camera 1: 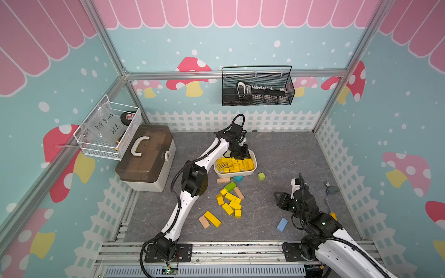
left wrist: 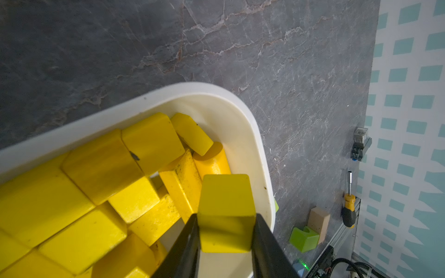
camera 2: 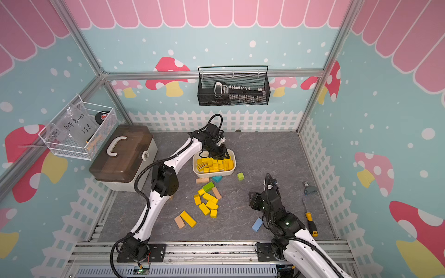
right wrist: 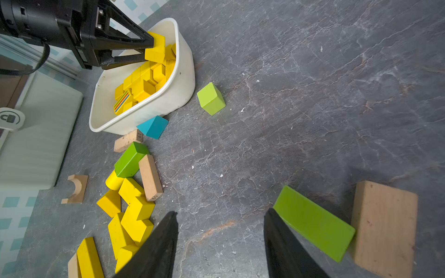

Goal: Pick out the yellow building blocks
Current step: Place the building block in the storage box, then move the building block to the center of the board.

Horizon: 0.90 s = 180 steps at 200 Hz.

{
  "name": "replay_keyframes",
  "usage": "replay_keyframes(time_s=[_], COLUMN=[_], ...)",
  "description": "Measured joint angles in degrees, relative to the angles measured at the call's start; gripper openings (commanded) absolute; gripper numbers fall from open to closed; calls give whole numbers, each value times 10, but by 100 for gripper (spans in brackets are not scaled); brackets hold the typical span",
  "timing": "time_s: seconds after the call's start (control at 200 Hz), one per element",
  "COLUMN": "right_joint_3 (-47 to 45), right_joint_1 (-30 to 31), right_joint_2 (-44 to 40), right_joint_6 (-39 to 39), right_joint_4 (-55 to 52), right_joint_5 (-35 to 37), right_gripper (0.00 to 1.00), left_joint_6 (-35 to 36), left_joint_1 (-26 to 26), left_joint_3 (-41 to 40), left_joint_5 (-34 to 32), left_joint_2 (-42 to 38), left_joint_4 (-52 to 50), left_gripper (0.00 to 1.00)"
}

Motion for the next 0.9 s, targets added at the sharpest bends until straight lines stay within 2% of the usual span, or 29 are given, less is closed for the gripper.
replay_keyframes(time_s=[0.155, 0.53, 0.706, 0.901], right_joint_3=[-2, -2, -2, -2], right_joint_1=[0, -1, -4, -4], right_joint_2=[-2, -2, -3, -4], right_joint_6=[0, 0, 0, 0], right_joint_4=[0, 0, 0, 0], right_joint_5=[0, 0, 0, -1], right_gripper=[57, 57, 57, 57], left_joint_6=[-5, -1, 18, 43], left_joint_1=[0, 0, 0, 0], left_joint_3=[0, -18, -115, -284], left_joint_5=[1, 0, -8, -20], left_joint_2=[0, -9, -77, -219], left_joint_4=[5, 10, 19, 54], left_gripper=[51, 51, 51, 51])
